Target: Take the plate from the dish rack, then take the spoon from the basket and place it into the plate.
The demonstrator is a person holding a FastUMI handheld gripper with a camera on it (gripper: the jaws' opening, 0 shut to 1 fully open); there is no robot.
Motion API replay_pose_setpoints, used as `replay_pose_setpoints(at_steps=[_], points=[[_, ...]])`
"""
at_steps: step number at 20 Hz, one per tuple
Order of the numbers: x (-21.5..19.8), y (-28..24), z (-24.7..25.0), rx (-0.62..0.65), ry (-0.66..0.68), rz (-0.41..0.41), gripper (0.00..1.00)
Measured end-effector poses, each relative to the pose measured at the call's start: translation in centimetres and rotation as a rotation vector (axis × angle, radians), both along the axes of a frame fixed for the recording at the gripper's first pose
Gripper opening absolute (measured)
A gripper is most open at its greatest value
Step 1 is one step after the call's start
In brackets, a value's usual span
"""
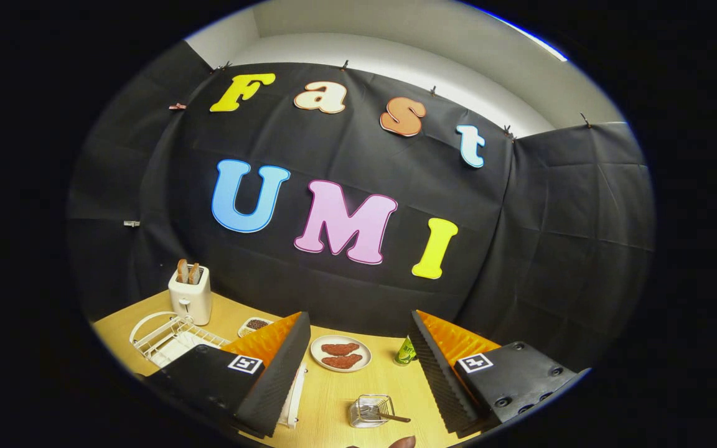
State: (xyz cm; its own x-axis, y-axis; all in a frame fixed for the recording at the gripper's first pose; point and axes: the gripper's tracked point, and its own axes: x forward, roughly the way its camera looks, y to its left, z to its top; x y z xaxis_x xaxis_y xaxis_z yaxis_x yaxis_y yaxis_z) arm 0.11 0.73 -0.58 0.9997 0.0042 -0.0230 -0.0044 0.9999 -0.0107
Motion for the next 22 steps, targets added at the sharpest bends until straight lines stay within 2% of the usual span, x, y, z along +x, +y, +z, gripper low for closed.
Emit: replay_pose_setpoints(at_steps=[13,16,18,22], points=[[0.7,0.5,-2.1,0.047,0.070,0.017,0.98],[1.4,2.4,-4.3,0.052,0.160,0.065,0.97],[2.4,3.5,-6.2,0.047,0.235,0.068,0.98],[4.7,7.4,-10.0,0.101,0.391,0.121,0.98]])
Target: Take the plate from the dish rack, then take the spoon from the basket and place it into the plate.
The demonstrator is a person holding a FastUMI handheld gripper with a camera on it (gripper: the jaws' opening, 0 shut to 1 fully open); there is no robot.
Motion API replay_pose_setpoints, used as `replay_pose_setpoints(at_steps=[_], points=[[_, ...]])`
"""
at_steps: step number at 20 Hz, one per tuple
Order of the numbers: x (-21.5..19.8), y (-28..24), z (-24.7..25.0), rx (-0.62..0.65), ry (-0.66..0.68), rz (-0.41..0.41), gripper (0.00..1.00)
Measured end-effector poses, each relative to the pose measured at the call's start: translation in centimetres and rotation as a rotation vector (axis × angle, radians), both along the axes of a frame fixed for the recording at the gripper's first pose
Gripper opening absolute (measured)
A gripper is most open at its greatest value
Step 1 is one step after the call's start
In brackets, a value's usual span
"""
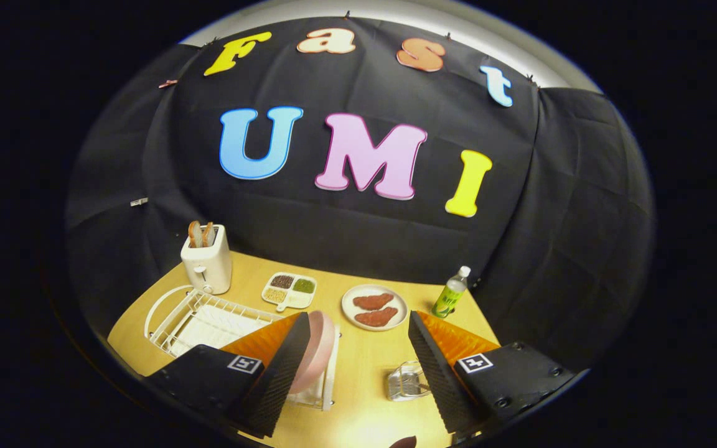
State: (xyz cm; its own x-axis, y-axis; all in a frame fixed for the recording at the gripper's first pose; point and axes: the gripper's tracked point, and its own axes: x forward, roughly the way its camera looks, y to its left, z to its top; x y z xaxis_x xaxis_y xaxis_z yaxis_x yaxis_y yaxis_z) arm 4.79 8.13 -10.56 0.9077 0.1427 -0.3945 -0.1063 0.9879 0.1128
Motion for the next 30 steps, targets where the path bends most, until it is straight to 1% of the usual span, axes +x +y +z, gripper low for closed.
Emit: replay_pose_setpoints(at_steps=[4,8,10,12,13,15,16,17,19,21,24,28,30], points=[[2.1,3.0,-5.5,0.044,0.173,0.018,0.98],[3.2,4.7,-11.9,0.067,0.317,0.002,0.96],[3.3,5.5,-14.2,0.086,0.370,-0.003,0.94],[3.4,6.3,-16.0,0.116,0.419,-0.003,0.90],[3.5,7.0,-16.6,0.141,0.440,-0.003,0.83],[3.8,6.7,-17.5,0.114,0.451,-0.029,0.72],[3.9,6.3,-17.9,0.089,0.450,-0.033,0.68],[3.5,6.2,-17.4,0.079,0.451,-0.034,0.53],[3.8,6.0,-17.7,0.084,0.455,-0.033,0.46],[3.7,5.9,-17.5,0.107,0.469,-0.037,0.41],[3.9,5.6,-16.8,0.123,0.468,-0.049,0.38],[4.7,5.3,-15.0,0.053,0.408,-0.056,0.35],[5.5,4.8,-13.3,0.008,0.343,-0.069,0.34]])
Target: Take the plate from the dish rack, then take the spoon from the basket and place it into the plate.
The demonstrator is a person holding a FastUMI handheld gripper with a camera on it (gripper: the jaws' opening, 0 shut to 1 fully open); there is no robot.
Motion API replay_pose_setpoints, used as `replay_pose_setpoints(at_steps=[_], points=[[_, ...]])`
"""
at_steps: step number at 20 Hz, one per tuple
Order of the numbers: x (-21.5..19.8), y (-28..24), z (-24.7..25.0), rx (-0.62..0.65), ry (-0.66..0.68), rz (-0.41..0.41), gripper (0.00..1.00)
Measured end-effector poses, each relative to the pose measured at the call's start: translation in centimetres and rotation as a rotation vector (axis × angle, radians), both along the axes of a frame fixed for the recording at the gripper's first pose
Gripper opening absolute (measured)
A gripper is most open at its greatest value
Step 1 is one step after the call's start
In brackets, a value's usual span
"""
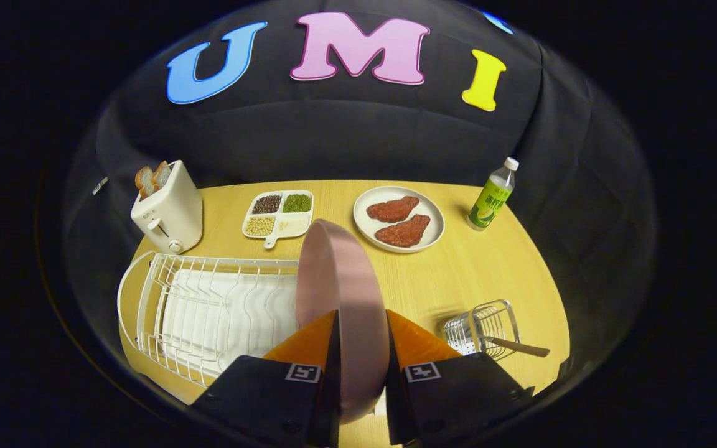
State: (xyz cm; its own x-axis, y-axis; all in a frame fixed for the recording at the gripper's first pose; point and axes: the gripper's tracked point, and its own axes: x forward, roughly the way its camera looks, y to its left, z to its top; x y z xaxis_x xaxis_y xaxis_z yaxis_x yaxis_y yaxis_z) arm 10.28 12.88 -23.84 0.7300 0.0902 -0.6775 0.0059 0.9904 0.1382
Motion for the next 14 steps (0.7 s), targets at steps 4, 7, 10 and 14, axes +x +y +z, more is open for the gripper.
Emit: replay_pose_setpoints(at_steps=[4,7,10,14], points=[[1.2,-1.7,2.4,-0.094,-0.095,0.009,0.32],[0.8,-2.5,3.3,-0.071,-0.124,-0.001,0.31],[-0.1,-3.9,5.1,-0.034,-0.161,-0.018,0.31],[-2.5,-5.7,8.3,0.074,-0.197,-0.052,0.31]])
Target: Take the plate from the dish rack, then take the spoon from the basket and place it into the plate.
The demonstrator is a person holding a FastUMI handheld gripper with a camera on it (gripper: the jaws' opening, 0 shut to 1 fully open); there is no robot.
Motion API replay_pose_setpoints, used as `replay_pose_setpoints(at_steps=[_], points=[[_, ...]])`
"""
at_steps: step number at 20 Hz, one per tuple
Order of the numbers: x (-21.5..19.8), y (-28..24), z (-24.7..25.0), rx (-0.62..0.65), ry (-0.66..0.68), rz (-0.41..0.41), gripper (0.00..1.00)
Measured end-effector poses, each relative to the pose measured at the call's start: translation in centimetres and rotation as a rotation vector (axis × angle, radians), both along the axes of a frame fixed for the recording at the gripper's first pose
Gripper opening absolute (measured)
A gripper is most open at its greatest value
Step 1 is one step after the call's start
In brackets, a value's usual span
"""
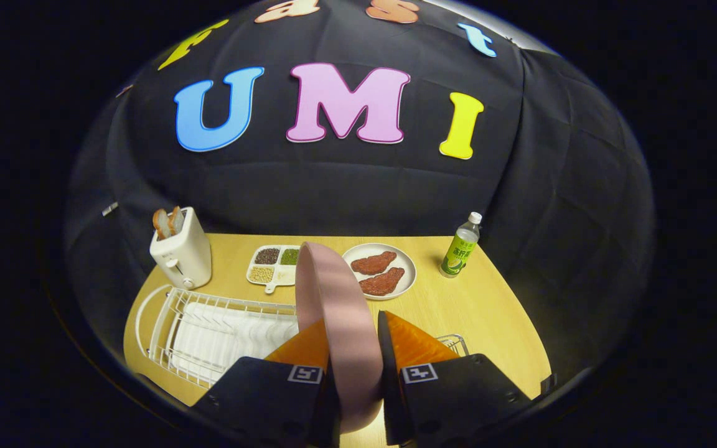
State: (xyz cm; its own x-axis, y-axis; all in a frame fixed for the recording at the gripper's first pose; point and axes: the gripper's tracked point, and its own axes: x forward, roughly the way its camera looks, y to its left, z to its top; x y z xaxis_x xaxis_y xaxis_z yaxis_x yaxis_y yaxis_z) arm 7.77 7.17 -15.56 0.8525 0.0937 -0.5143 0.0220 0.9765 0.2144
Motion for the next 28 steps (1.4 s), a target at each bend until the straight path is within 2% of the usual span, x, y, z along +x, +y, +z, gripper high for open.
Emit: replay_pose_setpoints(at_steps=[6,13,17,23,26,28], points=[[-6.6,-1.3,0.5,0.106,0.046,0.059,0.31],[-16.1,0.8,-7.7,0.252,0.280,0.101,0.31],[-20.2,2.4,-12.4,0.316,0.387,0.130,0.31],[-21.9,5.7,-18.8,0.395,0.464,0.169,0.31],[-21.6,7.9,-19.9,0.519,0.492,0.176,0.31],[-21.5,8.7,-20.6,0.556,0.510,0.178,0.31]])
